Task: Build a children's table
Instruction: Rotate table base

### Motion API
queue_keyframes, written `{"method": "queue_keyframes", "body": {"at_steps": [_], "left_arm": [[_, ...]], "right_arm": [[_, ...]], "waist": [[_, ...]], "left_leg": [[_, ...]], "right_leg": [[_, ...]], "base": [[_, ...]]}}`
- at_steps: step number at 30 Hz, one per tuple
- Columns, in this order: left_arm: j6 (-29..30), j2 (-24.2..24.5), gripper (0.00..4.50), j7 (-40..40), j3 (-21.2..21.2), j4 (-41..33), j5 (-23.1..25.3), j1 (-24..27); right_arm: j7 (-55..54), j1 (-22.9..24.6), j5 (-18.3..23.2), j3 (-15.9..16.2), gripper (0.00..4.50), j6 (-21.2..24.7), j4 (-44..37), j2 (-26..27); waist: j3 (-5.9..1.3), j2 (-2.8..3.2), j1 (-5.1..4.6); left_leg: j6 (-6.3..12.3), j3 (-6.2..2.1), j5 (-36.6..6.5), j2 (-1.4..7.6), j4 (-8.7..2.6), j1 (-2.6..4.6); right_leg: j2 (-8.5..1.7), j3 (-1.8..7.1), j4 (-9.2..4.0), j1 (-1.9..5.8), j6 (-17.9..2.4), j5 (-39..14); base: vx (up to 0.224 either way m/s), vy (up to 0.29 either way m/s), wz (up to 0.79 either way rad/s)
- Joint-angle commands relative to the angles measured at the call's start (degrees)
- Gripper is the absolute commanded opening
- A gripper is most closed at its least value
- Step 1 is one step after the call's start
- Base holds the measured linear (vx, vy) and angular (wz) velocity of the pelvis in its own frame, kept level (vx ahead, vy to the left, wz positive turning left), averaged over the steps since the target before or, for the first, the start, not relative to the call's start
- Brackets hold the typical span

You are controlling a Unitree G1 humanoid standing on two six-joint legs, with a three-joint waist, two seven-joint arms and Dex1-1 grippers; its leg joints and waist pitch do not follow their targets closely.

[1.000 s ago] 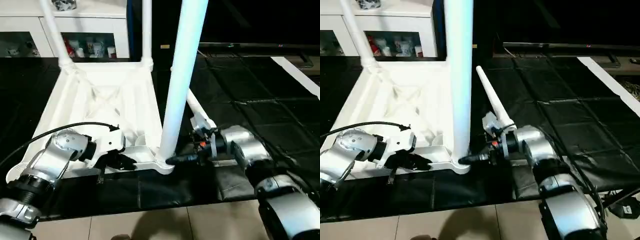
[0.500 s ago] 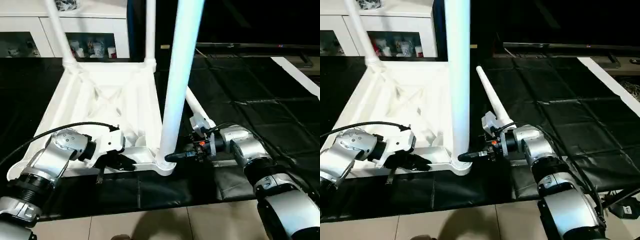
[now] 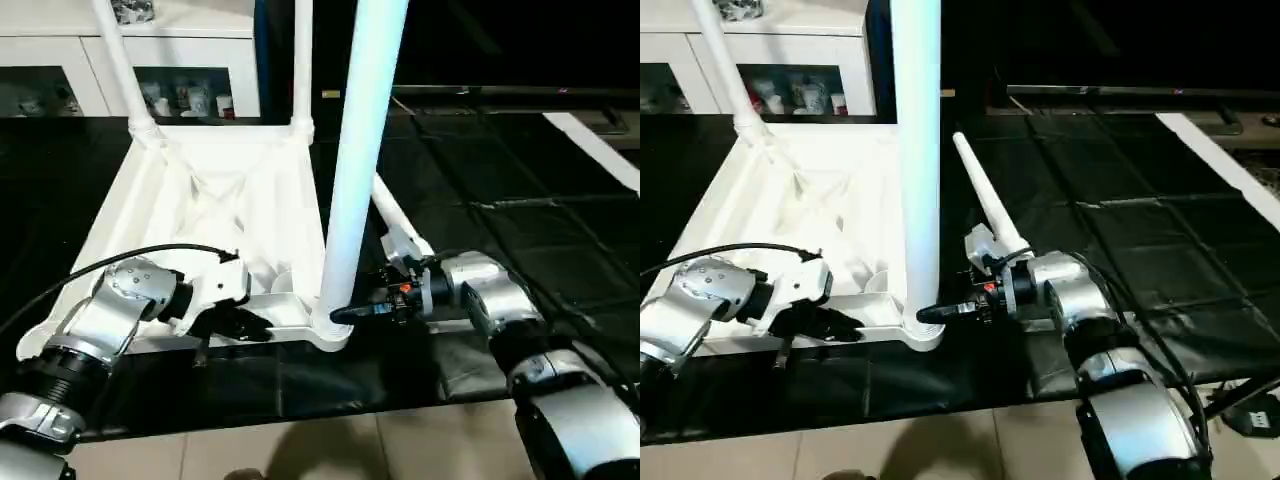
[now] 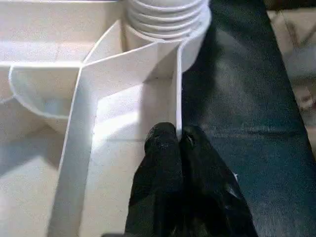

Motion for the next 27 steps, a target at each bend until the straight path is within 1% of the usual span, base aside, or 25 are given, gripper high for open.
{"method": "queue_keyframes", "body": {"at_steps": [1, 2, 3, 4, 5, 7, 8, 9, 10, 11, 12, 13, 15, 16, 17, 18, 19, 20, 21, 22, 23, 24, 25, 26, 27], "left_arm": [[6.64, -2.71, 0.00, 8.60, 3.35, -2.89, -1.66, 0.81], [7.29, -2.96, 0.00, 9.21, 3.69, -3.39, -1.85, 0.98], [8.76, -3.50, 0.00, 10.58, 4.45, -4.53, -2.29, 1.38], [10.75, -4.35, 0.00, 12.82, 5.56, -6.07, -2.68, 1.89], [13.26, -5.48, 0.00, 15.10, 6.58, -8.19, -3.03, 2.62], [17.78, -7.92, 0.00, 19.54, 8.10, -12.69, -3.07, 4.39], [19.57, -9.10, 0.00, 21.21, 8.48, -14.44, -2.92, 5.10], [20.99, -10.11, 0.00, 22.63, 8.57, -15.82, -2.66, 5.60], [22.47, -11.57, 0.00, 24.87, 8.54, -16.97, -1.65, 5.83], [23.36, -12.53, 0.00, 26.41, 8.50, -17.65, -0.92, 5.97], [23.36, -12.53, 0.00, 26.41, 8.50, -17.65, -0.92, 5.97], [25.82, -15.81, 0.00, 30.97, 8.59, -18.57, 0.59, 5.22], [27.10, -18.34, 0.00, 33.93, 8.05, -18.80, 1.38, 3.93], [27.42, -19.08, 0.00, 34.81, 7.63, -18.76, 1.72, 3.30], [27.62, -19.33, 0.00, 35.17, 7.41, -18.82, 1.84, 3.06], [27.71, -19.45, 0.00, 35.33, 7.31, -18.85, 1.90, 2.95], [27.70, -19.34, 0.00, 35.78, 6.87, -18.67, 2.42, 2.38], [27.32, -19.13, 0.00, 35.99, 6.66, -18.24, 2.79, 1.95], [26.95, -18.64, 0.00, 36.40, 6.40, -17.67, 3.23, 1.38], [26.83, -18.28, 0.00, 36.52, 6.33, -17.35, 3.39, 1.24], [26.83, -18.28, 0.00, 36.52, 6.33, -17.35, 3.39, 1.24], [26.86, -17.68, 0.00, 36.51, 6.33, -17.23, 3.87, 1.36], [26.66, -17.30, 0.00, 36.37, 6.53, -16.86, 4.10, 1.40], [26.41, -16.95, 0.00, 36.22, 6.64, -16.56, 4.29, 1.40], [26.54, -16.82, 0.00, 36.31, 6.83, -16.36, 4.38, 1.34]], "right_arm": [[-5.72, 3.85, -0.26, 0.35, 1.96, 1.84, -1.34, 2.26], [-6.59, 4.24, -0.31, 0.21, 1.96, 1.76, -1.45, 2.50], [-8.58, 5.11, -0.43, -0.12, 1.96, 1.58, -1.70, 3.04], [-10.94, 6.05, -0.33, -0.70, 1.96, 1.49, -1.83, 3.87], [-14.11, 6.75, -0.34, -1.36, 1.96, 1.87, -1.71, 5.04], [-20.73, 7.43, -0.22, -2.88, 1.96, 2.22, -0.85, 7.88], [-23.53, 7.26, -0.01, -3.55, 1.96, 2.88, -0.30, 9.38], [-26.24, 7.08, -0.07, -3.99, 1.96, 3.33, -0.22, 10.70], [-29.99, 6.16, -0.15, -4.56, 1.96, 3.87, 0.79, 12.41], [-32.57, 5.50, -0.23, -4.93, 1.96, 4.16, 1.58, 13.58], [-32.57, 5.50, -0.23, -4.93, 1.96, 4.16, 1.58, 13.58], [-41.53, 2.48, -1.31, -5.65, 1.96, 3.88, 5.14, 16.31], [-49.71, -1.33, -1.01, -7.38, 1.96, 4.67, 9.17, 19.05], [-52.96, -3.04, -0.51, -8.41, 1.96, 5.25, 10.76, 20.17], [-54.32, -3.73, -0.33, -8.86, 1.96, 5.54, 11.35, 20.63], [-54.93, -4.03, -0.25, -9.06, 1.96, 5.67, 11.61, 20.83], [-55.73, -4.81, 0.22, -9.83, 1.96, 5.60, 12.10, 21.50], [-56.08, -5.09, 0.03, -9.88, 1.96, 5.19, 12.23, 21.71], [-56.00, -4.94, -0.47, -9.94, 1.96, 4.55, 12.09, 21.74], [-55.89, -4.72, -0.61, -10.03, 1.96, 4.52, 11.97, 21.72], [-55.89, -4.72, -0.61, -10.03, 2.31, 4.52, 11.97, 21.72], [-56.43, -4.29, -1.32, -9.98, 2.31, 3.45, 12.10, 21.50], [-55.97, -3.98, -1.44, -9.94, 2.66, 3.15, 11.98, 21.28], [-55.56, -3.69, -1.55, -9.85, 2.68, 2.97, 11.79, 20.99], [-55.20, -3.71, -1.58, -9.86, 2.76, 2.49, 12.01, 20.79]], "waist": [[-2.60, 0.71, -0.66], [-2.63, 0.77, -0.69], [-2.53, 0.57, -0.94], [-2.48, 0.62, -1.09], [-2.47, 0.15, -1.40], [-2.50, 0.34, -2.29], [-2.60, 0.15, -2.85], [-2.60, 0.16, -3.35], [-2.68, 0.23, -3.46], [-2.64, -0.03, -3.97], [-2.65, 0.08, -4.01], [-2.61, -0.03, -4.63], [-2.72, -0.23, -5.01], [-2.81, -0.33, -5.06], [-2.82, -0.16, -5.16], [-2.94, -0.03, -5.38], [-3.01, -0.23, -5.37], [-3.05, -0.65, -5.35], [-3.24, -0.36, -5.19], [-3.38, -0.27, -5.06], [-3.41, -0.29, -5.01], [-3.39, -0.15, -4.96], [-3.36, 0.02, -4.94], [-3.40, -0.13, -4.92], [-3.42, 0.03, -4.76]], "left_leg": [[0.77, -1.27, -16.46, 3.80, -3.98, 0.95], [0.47, -1.38, -16.65, 3.92, -4.11, 0.92], [0.35, -1.51, -16.98, 3.82, -4.22, 0.81], [0.17, -1.54, -17.17, 3.87, -4.30, 0.86], [0.28, -1.59, -17.85, 3.59, -4.30, 0.82], [-0.13, -1.79, -17.32, 3.73, -4.40, 0.61], [-0.01, -1.81, -17.27, 3.63, -4.46, 0.55], [0.19, -1.80, -17.15, 3.35, -4.35, 0.41], [0.18, -1.84, -16.90, 3.44, -4.33, 0.37], [0.25, -1.75, -16.63, 3.34, -4.33, 0.25], [0.38, -1.78, -16.72, 3.27, -4.24, 0.44], [0.33, -1.74, -15.87, 3.13, -4.16, 0.25], [0.05, -1.92, -15.54, 2.96, -4.13, -0.06], [0.01, -1.93, -15.15, 2.95, -4.15, -0.15], [-0.12, -1.98, -15.27, 2.97, -4.15, -0.08], [-0.03, -1.91, -15.79, 3.03, -4.09, 0.09], [0.17, -1.81, -15.47, 3.09, -4.08, 0.13], [0.43, -1.72, -14.98, 3.15, -4.06, 0.15], [0.73, -1.66, -13.60, 3.17, -4.00, 0.18], [1.25, -1.44, -11.51, 3.21, -3.81, 0.20], [1.45, -1.41, -11.11, 3.22, -3.80, 0.23], [1.47, -1.41, -10.87, 3.23, -3.79, 0.23], [1.43, -1.41, -11.12, 3.21, -3.82, 0.21], [1.44, -1.39, -11.15, 3.19, -3.79, 0.18], [1.34, -1.39, -11.25, 3.26, -3.77, 0.24]], "right_leg": [[-5.78, 3.57, -5.23, 1.88, -12.47, -15.70], [-5.89, 3.62, -5.23, 1.97, -12.07, -16.57], [-6.02, 3.63, -5.46, 1.98, -11.29, -18.95], [-6.05, 3.67, -5.55, 1.86, -11.08, -19.84], [-5.98, 3.60, -5.91, 1.88, -10.14, -22.41], [-6.08, 3.64, -5.72, 1.87, -10.34, -21.95], [-5.92, 3.56, -5.82, 1.90, -10.32, -21.91], [-5.85, 3.50, -5.93, 1.97, -10.15, -22.23], [-5.96, 3.52, -5.89, 2.03, -10.12, -22.11], [-5.76, 3.45, -5.97, 1.94, -10.07, -22.30], [-5.85, 3.48, -6.18, 1.82, -9.84, -22.94], [-5.81, 3.42, -6.19, 1.79, -9.76, -23.66], [-5.95, 3.29, -6.40, 2.01, -8.78, -25.51], [-5.91, 3.30, -6.35, 2.07, -8.51, -25.15], [-5.91, 3.34, -6.30, 1.92, -8.51, -24.92], [-5.72, 3.40, -6.26, 1.75, -8.70, -22.53], [-5.66, 3.44, -6.20, 1.75, -8.90, -20.98], [-5.59, 3.50, -6.07, 1.72, -9.18, -19.38], [-5.58, 3.56, -5.60, 1.87, -10.05, -15.91], [-5.39, 3.58, -5.11, 1.94, -11.26, -9.85], [-5.38, 3.57, -4.98, 1.99, -11.66, -8.39], [-5.37, 3.54, -4.85, 2.00, -12.02, -7.37], [-5.33, 3.50, -4.81, 2.09, -12.40, -6.45], [-5.37, 3.50, -4.78, 2.22, -12.52, -6.22], [-5.48, 3.54, -4.77, 2.31, -12.86, -5.84]], "base": [[0.000, 0.000, 0.00], [0.000, 0.000, 0.00], [0.000, 0.000, 0.00], [0.000, 0.000, 0.00], [0.000, 0.000, 0.00], [0.000, 0.000, 0.00], [0.000, 0.000, 0.00], [0.000, 0.000, 0.00], [0.000, 0.000, 0.00], [0.000, 0.000, 0.00], [0.000, 0.000, 0.00], [0.000, 0.000, 0.00], [0.000, 0.000, 0.00], [0.000, 0.000, 0.00], [0.000, 0.000, 0.00], [0.000, 0.000, 0.00], [0.000, 0.000, 0.00], [0.000, 0.000, 0.00], [0.000, 0.000, 0.00], [0.000, 0.000, 0.00], [0.000, 0.000, 0.00], [0.000, 0.000, 0.00], [0.000, 0.000, 0.00], [0.000, 0.000, 0.00], [0.000, 0.000, 0.00]]}}
